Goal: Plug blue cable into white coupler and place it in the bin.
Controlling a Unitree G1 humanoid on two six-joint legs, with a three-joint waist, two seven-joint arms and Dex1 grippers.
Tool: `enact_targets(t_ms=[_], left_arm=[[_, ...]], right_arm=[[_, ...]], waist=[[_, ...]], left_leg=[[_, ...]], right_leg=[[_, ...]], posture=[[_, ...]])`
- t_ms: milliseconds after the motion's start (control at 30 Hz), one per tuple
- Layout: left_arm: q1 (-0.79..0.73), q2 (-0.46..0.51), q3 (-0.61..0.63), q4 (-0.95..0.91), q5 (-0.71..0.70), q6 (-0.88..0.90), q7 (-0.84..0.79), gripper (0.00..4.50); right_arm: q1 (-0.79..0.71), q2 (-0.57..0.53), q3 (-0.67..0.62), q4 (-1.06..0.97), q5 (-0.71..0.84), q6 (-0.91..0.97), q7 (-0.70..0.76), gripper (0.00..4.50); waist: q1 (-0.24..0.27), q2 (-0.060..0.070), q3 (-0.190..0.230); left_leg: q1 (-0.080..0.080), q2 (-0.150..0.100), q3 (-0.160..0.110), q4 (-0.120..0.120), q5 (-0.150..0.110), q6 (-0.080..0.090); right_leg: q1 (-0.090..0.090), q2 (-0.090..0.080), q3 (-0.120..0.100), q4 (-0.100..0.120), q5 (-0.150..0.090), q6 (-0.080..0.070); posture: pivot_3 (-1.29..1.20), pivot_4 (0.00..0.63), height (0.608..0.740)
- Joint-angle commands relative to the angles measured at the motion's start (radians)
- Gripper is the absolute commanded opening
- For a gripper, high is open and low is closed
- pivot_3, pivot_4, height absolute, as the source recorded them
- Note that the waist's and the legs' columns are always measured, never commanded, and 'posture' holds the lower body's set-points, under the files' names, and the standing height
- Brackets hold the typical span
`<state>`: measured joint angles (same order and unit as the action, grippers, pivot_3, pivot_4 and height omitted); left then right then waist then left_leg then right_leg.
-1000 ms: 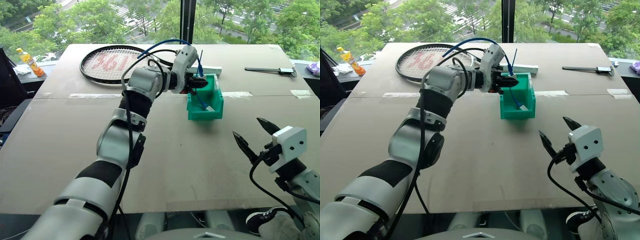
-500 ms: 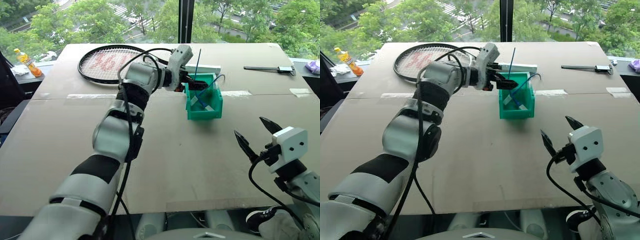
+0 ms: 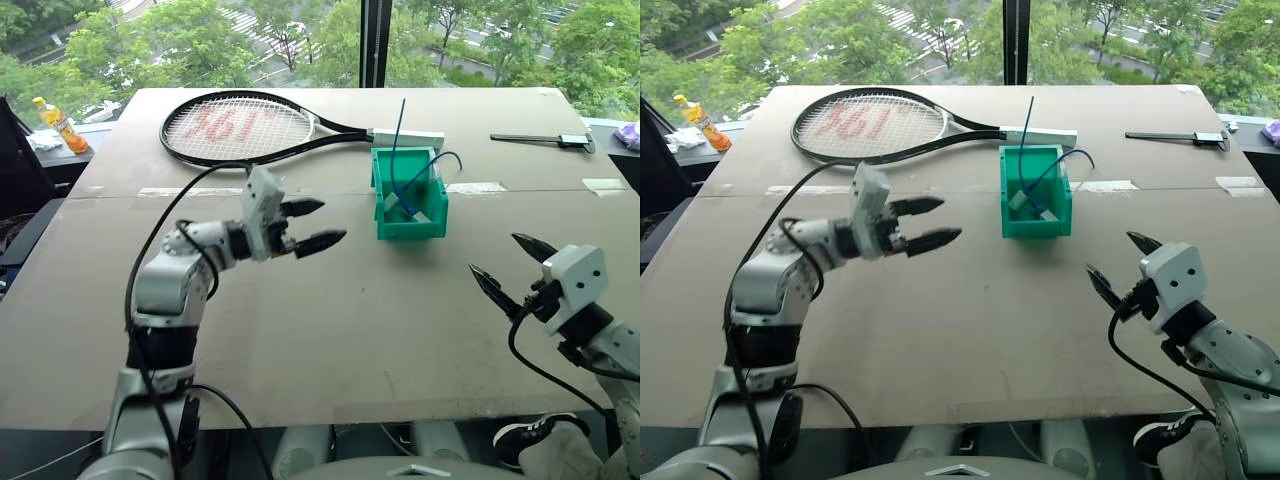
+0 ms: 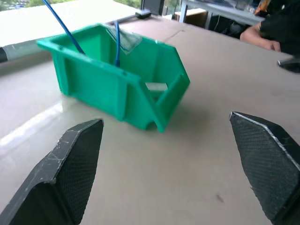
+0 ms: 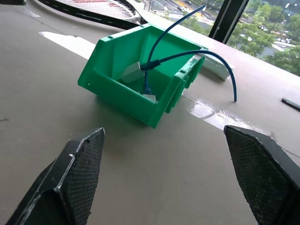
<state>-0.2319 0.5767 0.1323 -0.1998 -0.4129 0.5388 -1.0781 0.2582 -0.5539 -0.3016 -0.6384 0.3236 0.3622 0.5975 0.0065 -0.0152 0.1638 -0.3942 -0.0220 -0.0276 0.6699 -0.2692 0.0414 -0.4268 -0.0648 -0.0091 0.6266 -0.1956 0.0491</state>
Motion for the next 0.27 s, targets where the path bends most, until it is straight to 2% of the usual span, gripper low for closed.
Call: enact_targets(t_ms=[33, 167, 267], left_arm=[[0.141, 0.067, 0.087, -0.106, -0.025, -0.061, -0.021, 4.41], [0.298, 0.113, 0.179, -0.126, -0.056, -0.078, -0.015, 4.41], [0.392, 0.125, 0.209, -0.147, -0.061, -0.081, -0.006, 4.41]], right_arm=[[0.055, -0.036, -0.083, 0.042, 0.027, -0.064, 0.075, 4.02], [0.116, -0.079, -0.149, 0.073, 0.061, -0.071, 0.142, 4.02], [0.137, -0.105, -0.162, 0.115, 0.061, -0.084, 0.18, 4.02]], waist=[[0.005, 0.0, 0.0], [0.012, 0.001, 0.001], [0.011, 0.001, 0.001]], left_leg=[[0.0, 0.0, 0.0, 0.0, 0.0, 0.0], [0.001, 0.001, -0.003, 0.001, 0.0, 0.001], [0.009, 0.001, -0.002, 0.001, 0.0, 0.001]], right_leg=[[0.0, 0.0, 0.0, 0.0, -0.001, -0.003], [0.002, -0.002, -0.001, 0.0, -0.002, -0.004], [0.01, -0.006, -0.003, -0.001, -0.004, 0.0]], posture=[[0.0, 0.15, 0.74], [0.0, 0.15, 0.74], [0.0, 0.15, 0.74]])
